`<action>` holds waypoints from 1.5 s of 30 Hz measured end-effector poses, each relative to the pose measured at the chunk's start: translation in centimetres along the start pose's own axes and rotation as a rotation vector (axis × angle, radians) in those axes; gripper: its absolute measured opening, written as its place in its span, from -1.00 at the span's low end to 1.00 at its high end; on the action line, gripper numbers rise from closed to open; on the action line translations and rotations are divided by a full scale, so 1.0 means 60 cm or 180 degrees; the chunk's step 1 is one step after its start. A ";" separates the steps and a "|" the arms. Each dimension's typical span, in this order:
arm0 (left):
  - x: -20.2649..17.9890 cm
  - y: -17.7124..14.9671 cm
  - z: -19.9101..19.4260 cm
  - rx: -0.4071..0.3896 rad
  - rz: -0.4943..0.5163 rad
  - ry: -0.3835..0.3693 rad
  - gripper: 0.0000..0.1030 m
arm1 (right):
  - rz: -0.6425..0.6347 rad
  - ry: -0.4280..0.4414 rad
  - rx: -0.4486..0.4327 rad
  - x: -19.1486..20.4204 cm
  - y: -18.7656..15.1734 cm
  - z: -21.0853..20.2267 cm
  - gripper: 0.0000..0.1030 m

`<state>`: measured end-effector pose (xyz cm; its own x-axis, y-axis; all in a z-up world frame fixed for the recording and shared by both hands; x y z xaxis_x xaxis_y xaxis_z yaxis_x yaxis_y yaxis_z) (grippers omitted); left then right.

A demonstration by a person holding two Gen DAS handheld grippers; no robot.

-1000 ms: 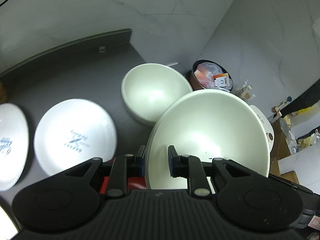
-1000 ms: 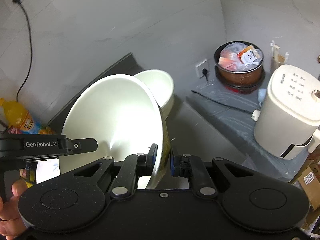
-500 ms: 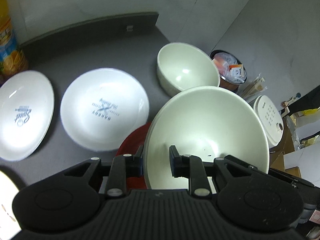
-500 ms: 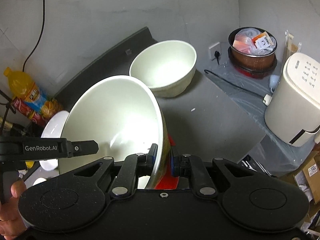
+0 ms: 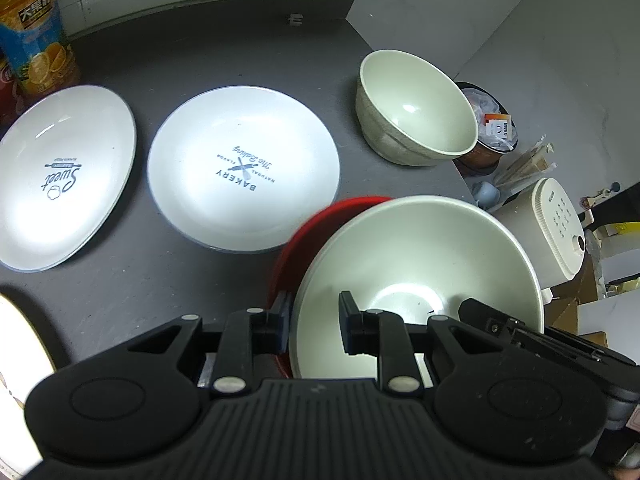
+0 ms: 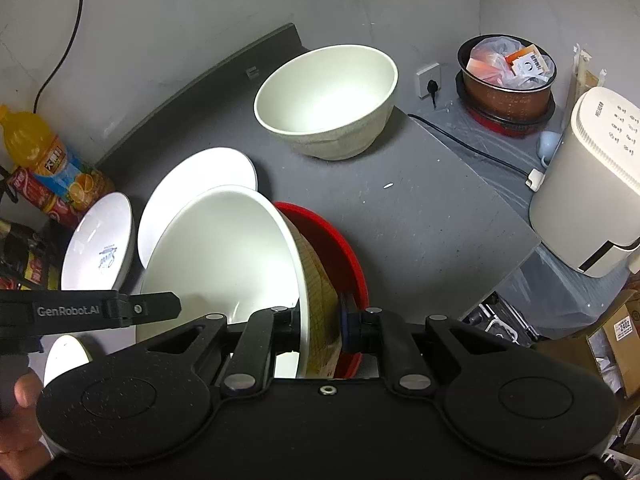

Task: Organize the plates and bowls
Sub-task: 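Lift the cream bowl with both grippers and lower it into the red bowl, then open both grippers and release the cream bowl inside the red bowl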

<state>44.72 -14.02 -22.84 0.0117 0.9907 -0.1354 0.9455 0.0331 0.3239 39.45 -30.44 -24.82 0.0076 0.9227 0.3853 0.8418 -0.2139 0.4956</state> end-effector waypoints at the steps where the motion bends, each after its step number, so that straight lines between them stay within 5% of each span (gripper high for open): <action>1: 0.001 0.000 0.000 0.0002 -0.0003 0.0003 -0.57 | -0.0010 -0.0014 0.0002 0.000 0.000 0.001 -0.73; 6: 0.007 0.007 -0.012 -0.0039 -0.0049 0.0044 -0.56 | -0.0009 -0.0020 0.0060 0.000 0.000 0.010 -0.43; 13: 0.020 0.013 -0.022 -0.0043 -0.0127 0.0101 -0.49 | -0.0040 0.0054 0.0048 0.007 0.006 0.001 -0.26; 19: 0.015 0.022 -0.033 -0.0121 -0.0110 0.0191 -0.21 | -0.0129 0.0041 -0.0128 -0.004 0.028 -0.027 -0.29; 22: 0.011 0.028 -0.036 -0.0169 -0.0107 0.0215 -0.10 | -0.0110 0.0048 -0.0132 -0.019 0.030 -0.030 -0.63; 31: -0.015 0.043 -0.035 -0.0213 -0.0071 0.0292 -0.01 | -0.0016 0.0140 -0.0157 -0.038 0.040 -0.031 -0.56; 36: -0.035 0.058 -0.032 -0.0259 -0.0049 0.0348 0.11 | 0.0019 0.0186 -0.0228 -0.054 0.058 -0.031 0.08; 45: -0.070 0.110 -0.012 -0.0402 -0.0041 0.0392 0.31 | 0.0079 0.0250 -0.0318 -0.088 0.108 -0.011 0.34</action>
Point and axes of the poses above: each gripper's, at about its wrist camera, not at the fingertips, and z roughly the way its jaws point, x to its left, y to its top, the point moved 8 cm from there along z, roughly the way its jaws point, and after that the axes turned 8 degrees about y, right-handed, at the moved point
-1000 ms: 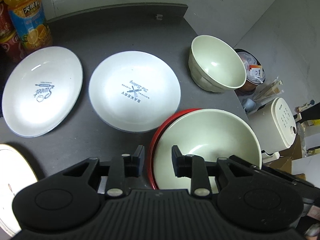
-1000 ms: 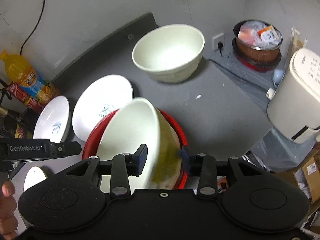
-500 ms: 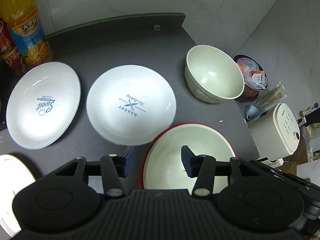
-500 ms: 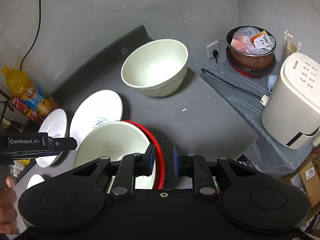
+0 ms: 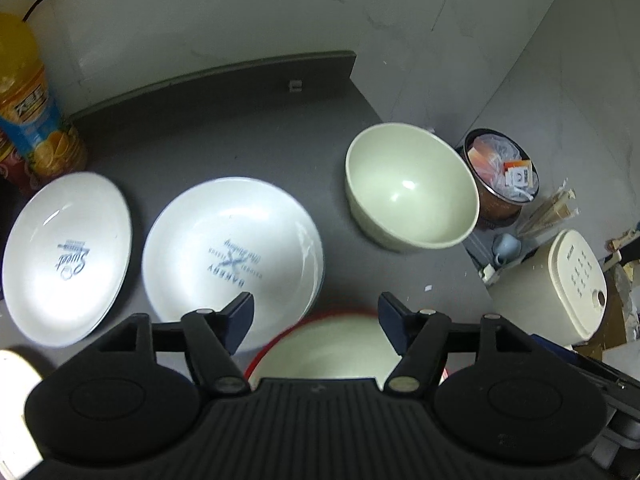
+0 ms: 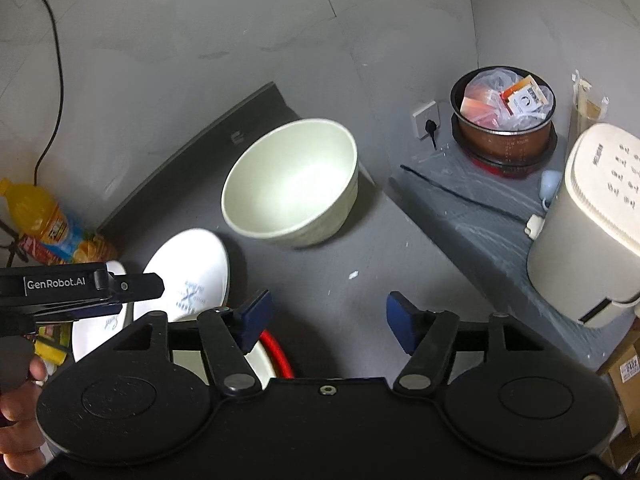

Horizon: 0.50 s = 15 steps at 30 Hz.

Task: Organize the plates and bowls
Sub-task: 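Open both grippers and release the cream bowl inside the red bowl, then close both grippers on the rim of the other cream bowl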

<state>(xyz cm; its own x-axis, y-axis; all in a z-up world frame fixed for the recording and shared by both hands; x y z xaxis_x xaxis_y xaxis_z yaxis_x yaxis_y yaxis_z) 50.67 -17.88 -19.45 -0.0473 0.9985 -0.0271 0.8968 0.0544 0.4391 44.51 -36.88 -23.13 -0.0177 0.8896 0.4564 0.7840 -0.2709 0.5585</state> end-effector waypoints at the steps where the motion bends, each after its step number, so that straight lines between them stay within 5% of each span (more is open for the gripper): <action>1: -0.004 0.006 0.004 -0.0004 -0.0006 0.0001 0.31 | 0.0010 0.0004 -0.0014 -0.003 0.006 0.003 0.38; 9: -0.034 0.044 0.045 -0.0025 -0.0133 0.0016 0.32 | 0.0096 0.0063 -0.0085 -0.027 0.060 0.045 0.83; 15: -0.042 0.068 0.091 0.0064 -0.0345 0.0031 0.32 | 0.0154 0.0110 -0.0052 -0.040 0.091 0.086 0.83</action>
Point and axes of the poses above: each gripper's, at about its wrist camera, not at the fingertips, and z roughly the way its jaws point, x to its left, y to its top, the point moved 8 cm from there along z, roughly the way its jaws point, and after that the axes turned 8 degrees about y, right-handed, at the moved point
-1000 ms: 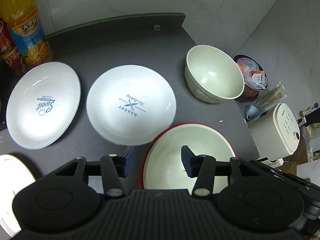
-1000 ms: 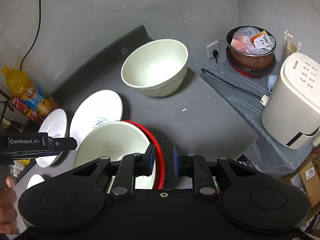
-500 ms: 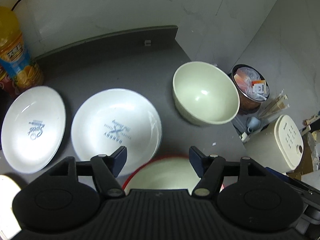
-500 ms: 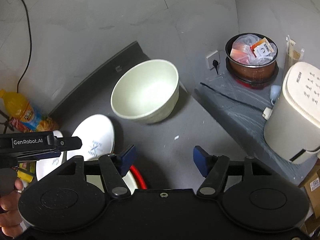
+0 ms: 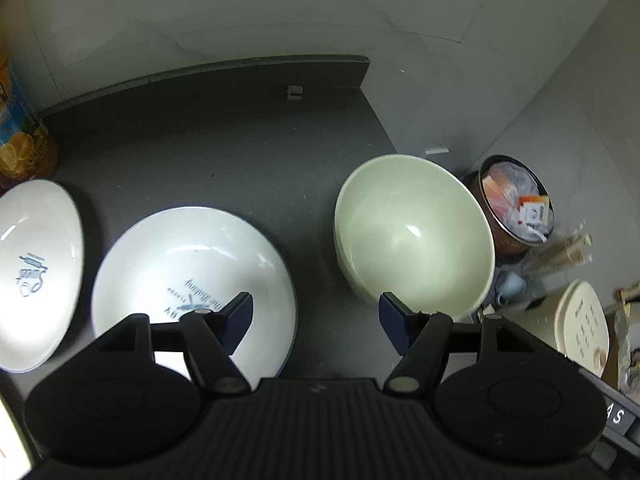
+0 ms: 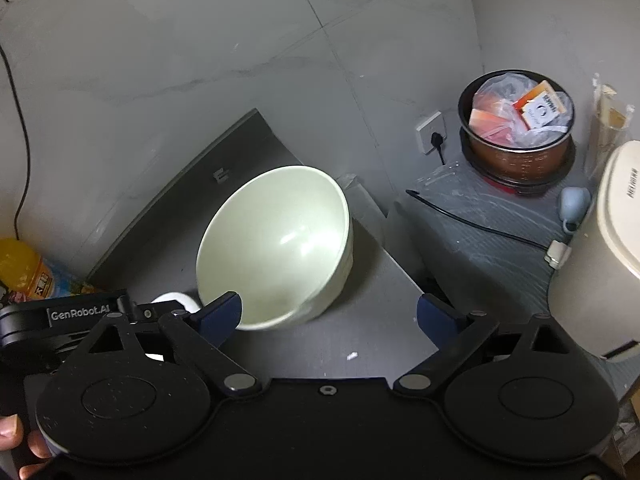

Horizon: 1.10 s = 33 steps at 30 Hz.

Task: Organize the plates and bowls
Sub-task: 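Close both grippers on the rim of the other cream bowl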

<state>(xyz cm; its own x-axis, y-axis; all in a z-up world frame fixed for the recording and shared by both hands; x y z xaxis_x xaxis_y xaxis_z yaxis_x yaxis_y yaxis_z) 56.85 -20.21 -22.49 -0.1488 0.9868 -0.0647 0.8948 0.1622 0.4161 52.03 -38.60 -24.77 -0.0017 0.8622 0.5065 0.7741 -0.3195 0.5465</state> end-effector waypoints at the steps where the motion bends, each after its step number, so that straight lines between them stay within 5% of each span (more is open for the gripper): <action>1: -0.002 0.004 0.007 0.0002 -0.0021 0.0002 0.32 | -0.0011 0.0000 0.0015 -0.002 0.003 0.008 0.81; 5: -0.013 0.015 0.040 0.0110 -0.0115 0.0016 0.32 | 0.0055 0.0021 0.0114 -0.012 0.012 0.043 0.66; 13: -0.028 0.031 0.097 0.0292 -0.0262 -0.0051 0.20 | 0.0316 -0.0106 0.0406 -0.039 0.006 0.111 -0.06; 19: -0.038 0.036 0.131 0.0393 -0.0289 -0.0029 -0.48 | 0.0569 0.0015 0.0501 -0.044 -0.003 0.143 -0.58; 23: -0.043 0.038 0.156 0.0536 -0.0307 -0.0052 -0.83 | 0.0559 -0.0041 0.0520 -0.037 -0.005 0.144 -0.62; 33: -0.043 0.042 0.112 0.0441 -0.0230 -0.0232 -0.84 | 0.0673 0.0023 0.0369 -0.020 -0.004 0.097 -0.62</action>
Point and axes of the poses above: each gripper's, at about its wrist camera, not at the fingertips, and z roughly the way its jaws point, x to its left, y to its top, the point moved 8 cm from there along z, roughly the way its jaws point, and after that the axes turned 8 degrees about y, right-handed, at the moved point
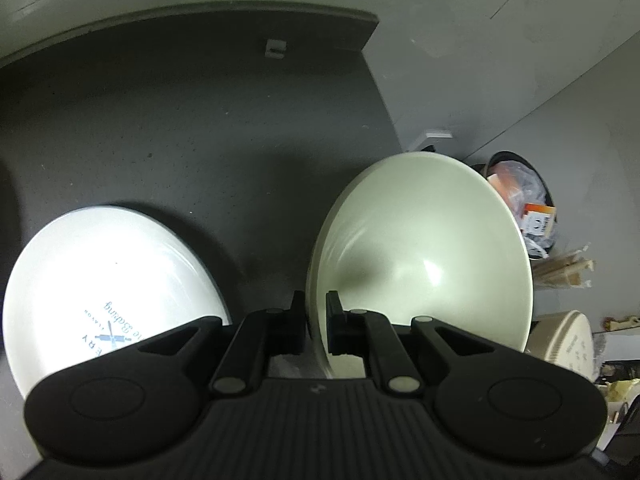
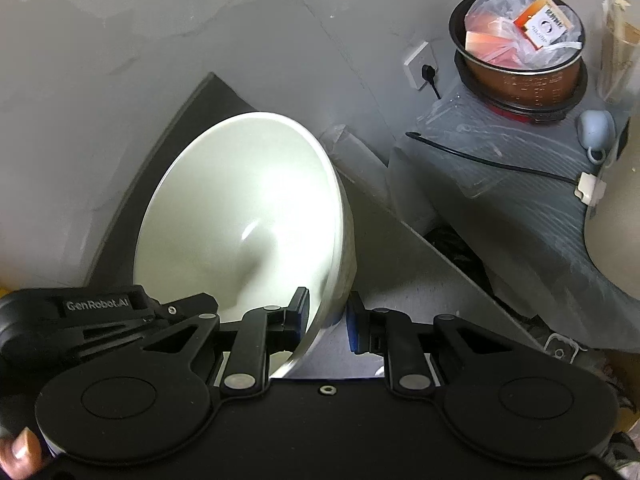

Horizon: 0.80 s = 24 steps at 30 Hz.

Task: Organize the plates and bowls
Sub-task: 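Close both grippers on the rim of the other cream bowl, then carry the cream bowl with both grippers and lower it into the stacked bowls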

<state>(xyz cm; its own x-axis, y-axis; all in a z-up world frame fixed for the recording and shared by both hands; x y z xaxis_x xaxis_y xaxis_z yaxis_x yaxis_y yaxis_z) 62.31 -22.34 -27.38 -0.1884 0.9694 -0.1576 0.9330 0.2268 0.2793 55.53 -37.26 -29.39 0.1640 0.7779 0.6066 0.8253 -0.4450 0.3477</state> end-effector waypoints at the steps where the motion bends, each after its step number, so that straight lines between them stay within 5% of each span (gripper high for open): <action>1: 0.000 0.001 -0.008 -0.0011 -0.0002 -0.0027 -0.84 | 0.0010 0.0006 -0.0009 0.002 -0.001 -0.004 -0.62; 24: 0.042 -0.049 -0.174 -0.0459 0.0225 -0.0234 -0.82 | -0.0199 0.0141 -0.0397 0.086 -0.072 -0.119 -0.62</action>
<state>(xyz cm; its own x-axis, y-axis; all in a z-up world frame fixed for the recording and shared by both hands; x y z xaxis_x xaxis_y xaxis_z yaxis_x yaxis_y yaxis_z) 55.92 -19.58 -18.71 -0.0962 0.9751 -0.2000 0.8886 0.1746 0.4242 48.97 -34.51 -22.66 0.0881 0.7867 0.6110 0.7591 -0.4502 0.4702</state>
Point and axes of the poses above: each gripper's, at about its wrist camera, not at the fingertips, and z roughly the way its jaws point, x to its left, y to its top, the point moved 8 cm from there along z, roughly the way its jaws point, and after that the axes turned 8 degrees about y, right-handed, at the moved point
